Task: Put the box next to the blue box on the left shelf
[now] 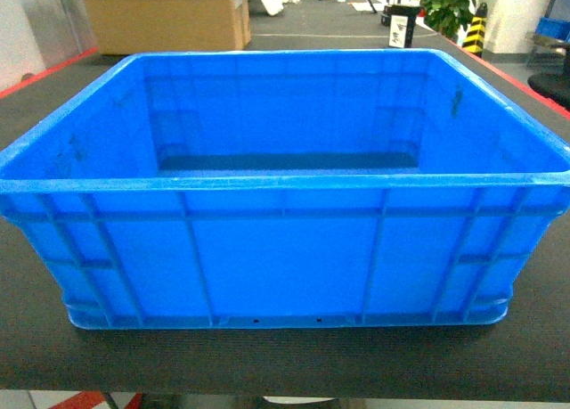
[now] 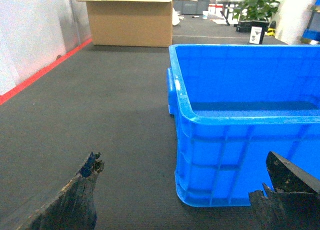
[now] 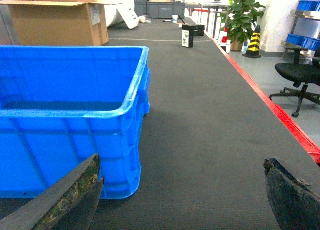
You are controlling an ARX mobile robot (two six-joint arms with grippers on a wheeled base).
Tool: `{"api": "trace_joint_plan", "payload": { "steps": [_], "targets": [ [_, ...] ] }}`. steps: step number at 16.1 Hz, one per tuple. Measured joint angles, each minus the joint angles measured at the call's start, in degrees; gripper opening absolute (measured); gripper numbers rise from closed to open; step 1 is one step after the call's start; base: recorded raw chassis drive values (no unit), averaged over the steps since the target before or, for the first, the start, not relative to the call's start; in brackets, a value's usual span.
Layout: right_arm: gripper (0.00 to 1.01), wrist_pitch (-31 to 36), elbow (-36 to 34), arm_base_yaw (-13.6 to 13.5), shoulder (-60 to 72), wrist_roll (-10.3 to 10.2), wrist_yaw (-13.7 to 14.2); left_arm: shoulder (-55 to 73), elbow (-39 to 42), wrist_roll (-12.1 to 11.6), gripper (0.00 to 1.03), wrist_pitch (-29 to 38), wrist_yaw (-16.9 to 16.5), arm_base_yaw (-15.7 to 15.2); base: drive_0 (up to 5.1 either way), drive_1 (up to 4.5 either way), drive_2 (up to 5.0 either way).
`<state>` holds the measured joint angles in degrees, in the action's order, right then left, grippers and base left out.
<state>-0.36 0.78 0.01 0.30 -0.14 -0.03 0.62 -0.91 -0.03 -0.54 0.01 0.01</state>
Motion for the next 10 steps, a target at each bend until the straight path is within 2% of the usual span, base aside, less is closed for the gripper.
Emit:
{"api": "trace_joint_plan", "payload": {
  "steps": [10],
  "targets": [
    [0.98,0.02,0.00,0.00,0.00,0.00,0.02,0.00,0.00,0.00,0.98,0.20,0.02,0.00,0.0,0.00,0.0]
  ]
}}
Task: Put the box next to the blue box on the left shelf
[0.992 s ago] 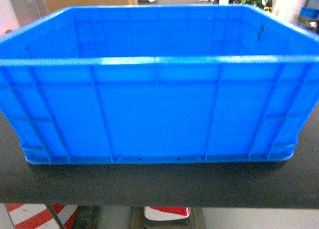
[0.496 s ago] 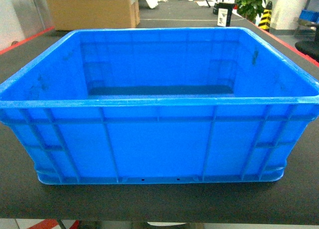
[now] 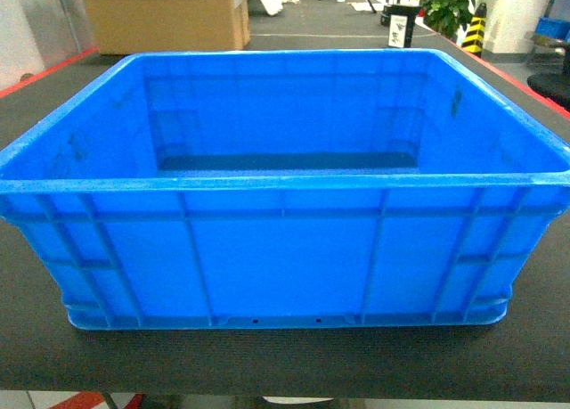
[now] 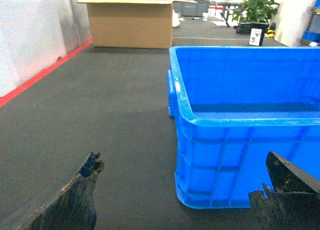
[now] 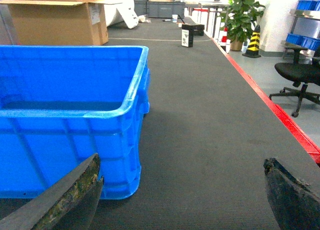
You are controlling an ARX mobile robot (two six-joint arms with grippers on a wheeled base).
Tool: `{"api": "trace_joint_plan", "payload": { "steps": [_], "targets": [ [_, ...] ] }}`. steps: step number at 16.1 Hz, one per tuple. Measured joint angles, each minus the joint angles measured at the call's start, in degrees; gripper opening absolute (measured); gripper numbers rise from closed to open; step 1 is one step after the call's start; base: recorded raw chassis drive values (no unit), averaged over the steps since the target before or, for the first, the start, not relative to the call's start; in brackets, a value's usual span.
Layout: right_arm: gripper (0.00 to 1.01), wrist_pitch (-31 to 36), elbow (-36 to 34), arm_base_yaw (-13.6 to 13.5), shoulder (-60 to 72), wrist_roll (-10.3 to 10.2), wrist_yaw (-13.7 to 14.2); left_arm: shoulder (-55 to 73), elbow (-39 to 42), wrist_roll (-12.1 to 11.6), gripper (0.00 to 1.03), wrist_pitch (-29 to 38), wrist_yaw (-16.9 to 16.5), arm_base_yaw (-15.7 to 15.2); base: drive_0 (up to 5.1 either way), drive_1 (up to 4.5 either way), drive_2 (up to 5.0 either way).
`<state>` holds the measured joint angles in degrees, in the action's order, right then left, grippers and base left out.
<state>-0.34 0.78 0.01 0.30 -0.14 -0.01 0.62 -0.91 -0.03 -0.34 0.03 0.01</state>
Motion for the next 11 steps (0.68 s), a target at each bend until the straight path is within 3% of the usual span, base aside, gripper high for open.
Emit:
{"api": "trace_joint_plan", "payload": {
  "steps": [11],
  "targets": [
    [0.98,0.00,0.00,0.00,0.00,0.00,0.00,0.00,0.00,0.00,0.98,0.00,0.00,0.00,0.0,0.00,0.0]
  ]
}}
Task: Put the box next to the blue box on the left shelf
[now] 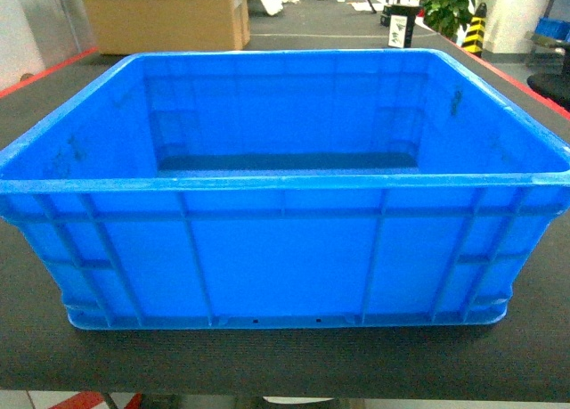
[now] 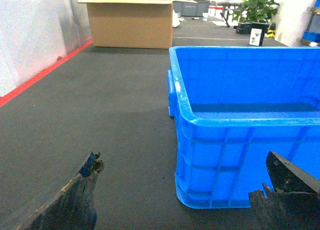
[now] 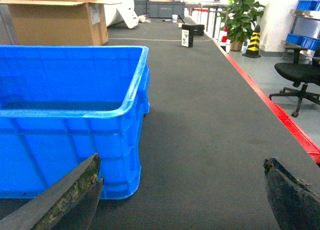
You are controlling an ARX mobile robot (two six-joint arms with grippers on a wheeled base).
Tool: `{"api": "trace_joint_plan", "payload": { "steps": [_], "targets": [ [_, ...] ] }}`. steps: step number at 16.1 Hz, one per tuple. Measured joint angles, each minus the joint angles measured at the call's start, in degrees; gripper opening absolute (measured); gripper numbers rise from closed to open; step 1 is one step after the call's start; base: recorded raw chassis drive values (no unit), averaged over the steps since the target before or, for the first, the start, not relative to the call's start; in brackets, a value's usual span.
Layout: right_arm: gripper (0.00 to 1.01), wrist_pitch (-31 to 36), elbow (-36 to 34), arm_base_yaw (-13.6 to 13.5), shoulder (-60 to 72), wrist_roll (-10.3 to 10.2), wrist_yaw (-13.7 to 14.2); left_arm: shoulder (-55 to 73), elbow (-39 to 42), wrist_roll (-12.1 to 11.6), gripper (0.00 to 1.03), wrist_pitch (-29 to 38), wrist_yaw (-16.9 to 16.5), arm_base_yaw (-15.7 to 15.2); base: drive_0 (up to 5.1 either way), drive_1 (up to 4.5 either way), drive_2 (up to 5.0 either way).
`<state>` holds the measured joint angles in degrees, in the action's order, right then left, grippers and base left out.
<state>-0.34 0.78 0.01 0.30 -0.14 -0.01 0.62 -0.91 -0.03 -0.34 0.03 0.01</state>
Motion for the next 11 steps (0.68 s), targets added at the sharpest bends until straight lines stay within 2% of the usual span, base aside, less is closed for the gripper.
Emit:
{"api": "trace_joint_plan", "payload": {
  "steps": [11],
  "targets": [
    [0.98,0.00,0.00,0.00,0.00,0.00,0.00,0.00,0.00,0.00,0.98,0.00,0.00,0.00,0.0,0.00,0.0]
  ]
}}
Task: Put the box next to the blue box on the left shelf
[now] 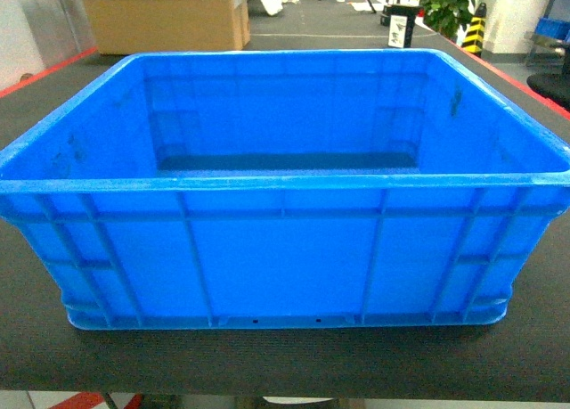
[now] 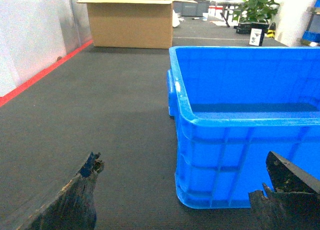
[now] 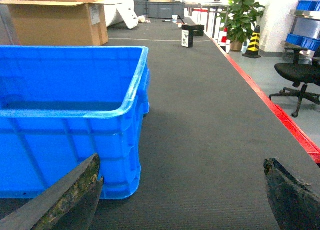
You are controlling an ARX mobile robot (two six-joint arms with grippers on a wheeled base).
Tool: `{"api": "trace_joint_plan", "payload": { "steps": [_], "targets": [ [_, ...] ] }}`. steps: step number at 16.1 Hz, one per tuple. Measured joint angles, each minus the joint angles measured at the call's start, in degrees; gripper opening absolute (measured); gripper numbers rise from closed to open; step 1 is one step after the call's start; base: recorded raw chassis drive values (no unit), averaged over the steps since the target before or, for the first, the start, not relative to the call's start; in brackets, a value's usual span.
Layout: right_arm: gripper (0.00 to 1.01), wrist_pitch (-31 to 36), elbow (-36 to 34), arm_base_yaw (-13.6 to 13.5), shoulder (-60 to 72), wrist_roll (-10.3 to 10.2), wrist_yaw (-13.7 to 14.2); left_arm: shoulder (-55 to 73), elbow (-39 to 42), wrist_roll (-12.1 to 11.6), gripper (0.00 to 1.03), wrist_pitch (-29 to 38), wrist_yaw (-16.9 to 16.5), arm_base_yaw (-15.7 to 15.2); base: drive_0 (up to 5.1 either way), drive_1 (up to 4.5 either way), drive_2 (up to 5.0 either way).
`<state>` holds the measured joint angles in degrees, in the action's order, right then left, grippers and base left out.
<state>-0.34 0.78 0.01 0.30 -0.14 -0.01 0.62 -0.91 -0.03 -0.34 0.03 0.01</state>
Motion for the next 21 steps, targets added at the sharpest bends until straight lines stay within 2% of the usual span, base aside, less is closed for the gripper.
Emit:
{"api": "trace_joint_plan", "payload": {
  "steps": [4,5,6,7,9,11,12,13,15,17,19,21],
  "targets": [
    [0.98,0.00,0.00,0.00,0.00,0.00,0.00,0.02,0.00,-0.02,0.98,-0.15,0.07,0.00,0.0,0.00,0.0],
    [0.98,0.00,0.00,0.00,0.00,-0.02,0.02,2.25,-1.14,-0.37,0.98,-4.85,2.51,1.11,0.0,0.00,0.0],
    [0.98,-1.29,0.20,-0.33,0.24,0.09,0.87,5.75,-1.70,-0.26,0.98,-4.26,3.41,1.77,0.0,0.00,0.0],
    [0.98,-2.43,1.14,-2.51,4.90,-0.02,5.29,8.50,-1.99,-0.07,0.98,-1.29,4.26,2.36,0.0,0.00,0.0],
    [0.98,6.21,3.61,-2.43,16.20,-0.61,4.44,15.76,-5.20,0.02,0.98,6.91,4.72,2.86,0.0,0.00,0.0],
    [0.98,16.09,11.72,-2.16,30.77,-1.36,1.27,28.55,-10.32,-1.11,0.98,18.32,5.95,4.57,0.0,0.00,0.0],
    [0.98,17.84,15.91,-2.21,37.99,-1.44,-0.26,35.52,-13.62,-2.12,0.98,23.32,6.03,5.22,0.0,0.00,0.0],
    [0.98,18.25,26.62,-2.32,55.39,-1.27,-1.77,52.68,-23.98,-2.91,0.98,29.11,7.19,5.66,0.0,0.00,0.0],
    [0.98,17.31,37.22,-3.39,70.07,-1.36,-2.49,67.95,-33.00,-2.97,0.98,28.72,7.96,6.21,0.0,0.00,0.0],
    [0.98,14.25,47.87,-4.26,82.62,-3.08,-3.30,80.37,-42.36,-3.26,0.98,28.68,8.83,6.43,0.0,0.00,0.0],
    [0.98,10.60,57.70,-5.55,94.60,-4.24,-2.84,90.53,-48.87,-2.99,0.98,26.86,10.29,6.51,0.0,0.00,0.0],
    [0.98,9.68,60.17,-6.56,98.49,-4.57,-2.56,94.31,-49.55,-1.70,0.98,25.53,10.64,6.25,0.0,0.00,0.0]
  ]
}}
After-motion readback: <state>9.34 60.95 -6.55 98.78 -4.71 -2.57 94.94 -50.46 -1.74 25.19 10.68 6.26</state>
